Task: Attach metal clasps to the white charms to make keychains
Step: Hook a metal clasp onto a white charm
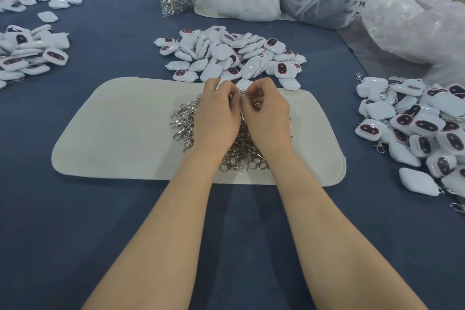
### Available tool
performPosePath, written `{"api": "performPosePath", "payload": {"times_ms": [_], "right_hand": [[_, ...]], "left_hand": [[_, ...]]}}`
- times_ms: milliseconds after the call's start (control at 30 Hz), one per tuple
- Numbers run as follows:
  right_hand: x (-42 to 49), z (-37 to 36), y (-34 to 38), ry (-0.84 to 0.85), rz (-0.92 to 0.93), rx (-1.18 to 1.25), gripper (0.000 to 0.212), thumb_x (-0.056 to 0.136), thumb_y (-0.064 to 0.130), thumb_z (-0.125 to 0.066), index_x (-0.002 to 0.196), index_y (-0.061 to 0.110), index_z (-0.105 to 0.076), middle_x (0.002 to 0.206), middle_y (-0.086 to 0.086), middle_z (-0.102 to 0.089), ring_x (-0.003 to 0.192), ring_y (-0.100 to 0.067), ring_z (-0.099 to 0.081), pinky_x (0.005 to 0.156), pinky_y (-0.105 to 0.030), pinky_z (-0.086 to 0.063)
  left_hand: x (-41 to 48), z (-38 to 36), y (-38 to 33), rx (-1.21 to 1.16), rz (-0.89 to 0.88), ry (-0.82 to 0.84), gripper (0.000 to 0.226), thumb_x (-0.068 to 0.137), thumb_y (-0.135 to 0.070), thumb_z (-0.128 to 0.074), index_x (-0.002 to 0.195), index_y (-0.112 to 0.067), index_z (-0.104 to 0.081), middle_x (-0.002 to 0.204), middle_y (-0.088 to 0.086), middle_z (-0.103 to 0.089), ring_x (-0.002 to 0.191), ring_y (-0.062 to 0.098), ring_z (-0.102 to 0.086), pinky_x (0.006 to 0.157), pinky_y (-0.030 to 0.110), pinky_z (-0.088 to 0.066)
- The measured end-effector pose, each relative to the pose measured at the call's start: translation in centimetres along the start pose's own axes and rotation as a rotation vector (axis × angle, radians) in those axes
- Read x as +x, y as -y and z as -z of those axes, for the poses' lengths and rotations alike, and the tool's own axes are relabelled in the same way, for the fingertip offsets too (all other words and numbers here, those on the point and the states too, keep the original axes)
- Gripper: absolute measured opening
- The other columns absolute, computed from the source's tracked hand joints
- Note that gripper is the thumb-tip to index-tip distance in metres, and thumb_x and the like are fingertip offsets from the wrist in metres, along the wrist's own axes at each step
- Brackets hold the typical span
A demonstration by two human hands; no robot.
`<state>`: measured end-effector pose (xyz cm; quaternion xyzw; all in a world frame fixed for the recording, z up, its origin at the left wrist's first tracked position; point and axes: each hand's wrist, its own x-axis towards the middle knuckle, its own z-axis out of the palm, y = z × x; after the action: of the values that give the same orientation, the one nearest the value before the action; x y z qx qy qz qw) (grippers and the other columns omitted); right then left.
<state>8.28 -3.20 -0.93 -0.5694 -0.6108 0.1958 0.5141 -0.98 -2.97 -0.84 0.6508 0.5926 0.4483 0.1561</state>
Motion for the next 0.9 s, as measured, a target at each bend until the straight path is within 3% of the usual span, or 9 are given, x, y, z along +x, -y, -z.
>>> {"api": "performPosePath", "payload": {"times_ms": [333,667,833,900], "right_hand": [[0.06,-0.08,-0.08,-0.011,0.0,-0.012,0.006,0.087,0.004,-0.059,0.092,0.006,-0.058,0.089,-0.005,-0.064,0.078,-0.016,-0.055,0.072,-0.022,-0.046],[0.22,-0.14,-0.36,0.014,-0.039,0.061,0.008,0.086,0.003,-0.061,0.091,0.01,-0.059,0.087,-0.001,-0.062,0.071,-0.002,-0.052,0.068,-0.009,-0.042],[0.34,-0.05,-0.43,0.083,-0.032,0.07,0.014,0.087,0.003,-0.058,0.089,0.015,-0.052,0.091,0.0,-0.061,0.087,-0.015,-0.058,0.078,-0.019,-0.045],[0.34,0.01,-0.47,0.095,-0.02,0.07,0.015,0.088,0.002,-0.056,0.088,0.016,-0.05,0.084,0.007,-0.058,0.082,-0.012,-0.056,0.074,-0.015,-0.043]], "left_hand": [[-0.06,0.01,-0.03,0.034,-0.022,0.005,0.013,0.096,-0.014,-0.049,0.1,-0.009,-0.06,0.118,0.007,-0.05,0.088,0.024,-0.055,0.078,0.038,-0.046],[-0.1,-0.06,0.09,0.035,-0.038,-0.02,0.014,0.095,-0.013,-0.049,0.099,-0.009,-0.062,0.114,0.008,-0.051,0.087,0.023,-0.054,0.075,0.036,-0.045],[-0.11,-0.03,0.08,0.037,-0.04,-0.021,0.014,0.095,-0.011,-0.049,0.098,-0.008,-0.062,0.111,0.006,-0.052,0.084,0.02,-0.051,0.073,0.033,-0.041],[-0.14,-0.02,-0.03,0.034,-0.037,-0.021,0.014,0.095,-0.011,-0.049,0.097,-0.008,-0.062,0.111,0.007,-0.053,0.085,0.02,-0.051,0.074,0.032,-0.04]]}}
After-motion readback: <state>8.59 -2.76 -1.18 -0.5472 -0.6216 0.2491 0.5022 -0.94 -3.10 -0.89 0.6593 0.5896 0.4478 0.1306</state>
